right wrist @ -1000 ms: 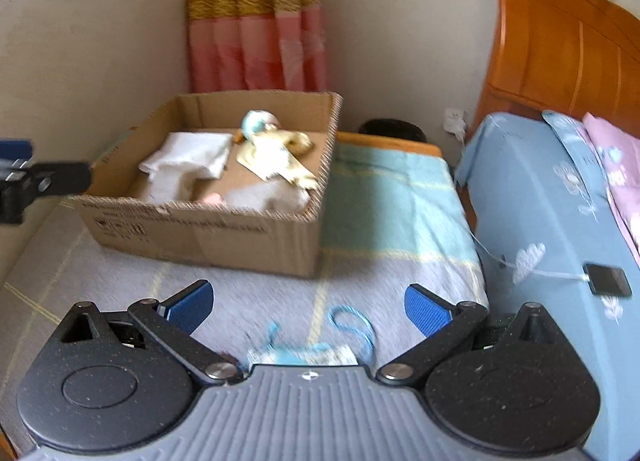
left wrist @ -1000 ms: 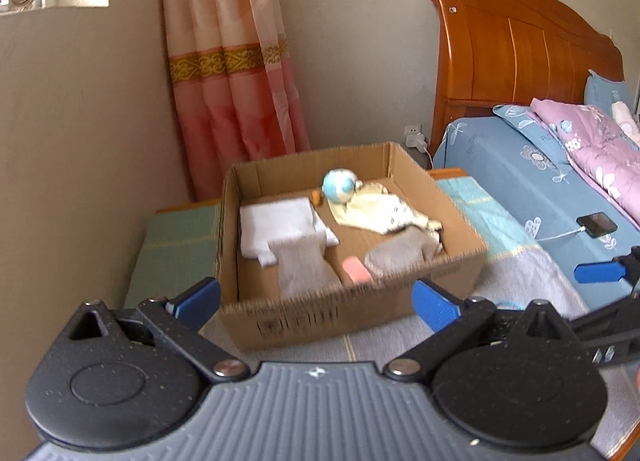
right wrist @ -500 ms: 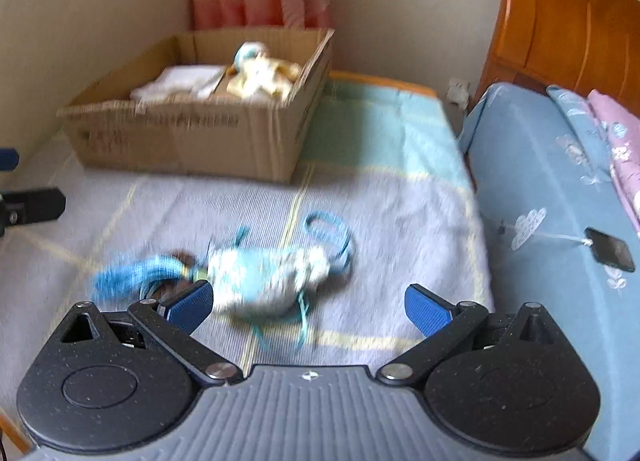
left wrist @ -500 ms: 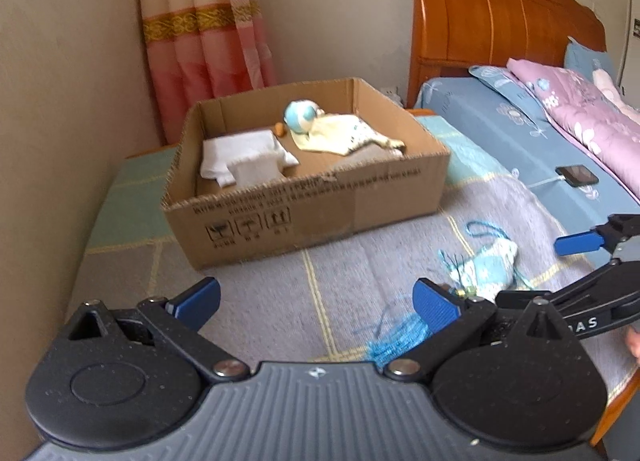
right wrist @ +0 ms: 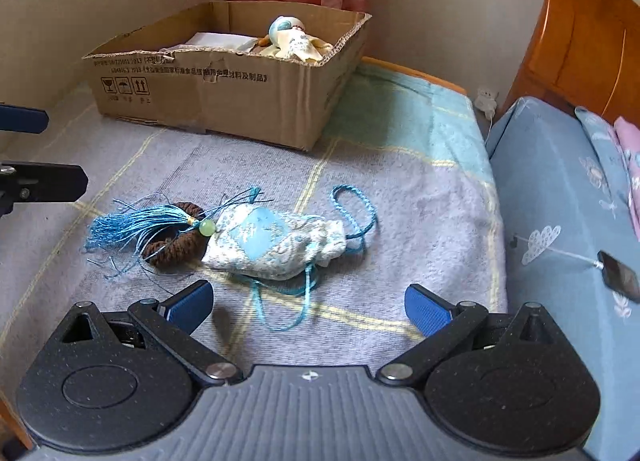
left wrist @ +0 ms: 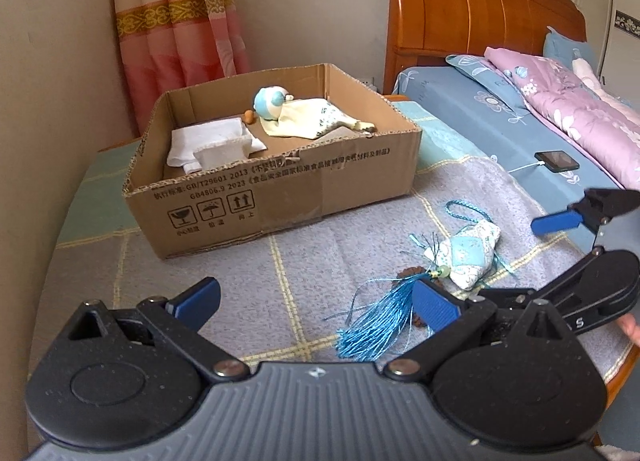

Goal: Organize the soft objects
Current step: 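Grasp the blue patterned tasselled sachet with the right tool while the left tool withdraws from the box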

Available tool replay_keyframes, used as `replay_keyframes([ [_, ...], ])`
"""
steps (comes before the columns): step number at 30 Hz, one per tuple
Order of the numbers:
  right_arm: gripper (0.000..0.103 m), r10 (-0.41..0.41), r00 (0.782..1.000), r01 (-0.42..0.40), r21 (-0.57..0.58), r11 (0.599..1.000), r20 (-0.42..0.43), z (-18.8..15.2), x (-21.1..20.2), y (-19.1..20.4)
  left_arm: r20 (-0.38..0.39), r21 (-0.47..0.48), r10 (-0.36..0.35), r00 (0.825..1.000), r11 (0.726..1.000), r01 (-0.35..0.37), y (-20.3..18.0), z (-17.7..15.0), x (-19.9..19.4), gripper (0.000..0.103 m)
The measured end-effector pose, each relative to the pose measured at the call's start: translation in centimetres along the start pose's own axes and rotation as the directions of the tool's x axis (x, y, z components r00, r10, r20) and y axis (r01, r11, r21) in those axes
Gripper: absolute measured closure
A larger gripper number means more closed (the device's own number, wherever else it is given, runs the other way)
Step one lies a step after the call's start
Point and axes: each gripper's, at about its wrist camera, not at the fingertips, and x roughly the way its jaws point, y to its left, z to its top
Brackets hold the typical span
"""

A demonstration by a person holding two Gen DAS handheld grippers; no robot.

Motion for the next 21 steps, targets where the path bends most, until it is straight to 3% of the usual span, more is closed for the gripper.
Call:
replay_keyframes([
  [11,0.000,0.004,1.000,-0.001,-0.114,0.993,0.026,3.4,3.1,0.3,-0.019,-0.015,0.005,1.000,1.000,-0.005,0.3,-0.3,0.5,0.001],
  [16,0.000,0.024,1.000,-0.022,-0.071,0.997,0.020,5.0,4.9,-0.6,-0.028,-0.016,0.004,1.000,1.000,-0.004,0.4,-0.2,0.9,0.001],
  [21,0.000,-0.033,0.999,0.033,-0.021,0.999,0.022,6.0,5.6,-2.3,-0.037,-0.021,0.000,0.999,1.000,-0.001,0.5,-0.2,1.3,0.001],
])
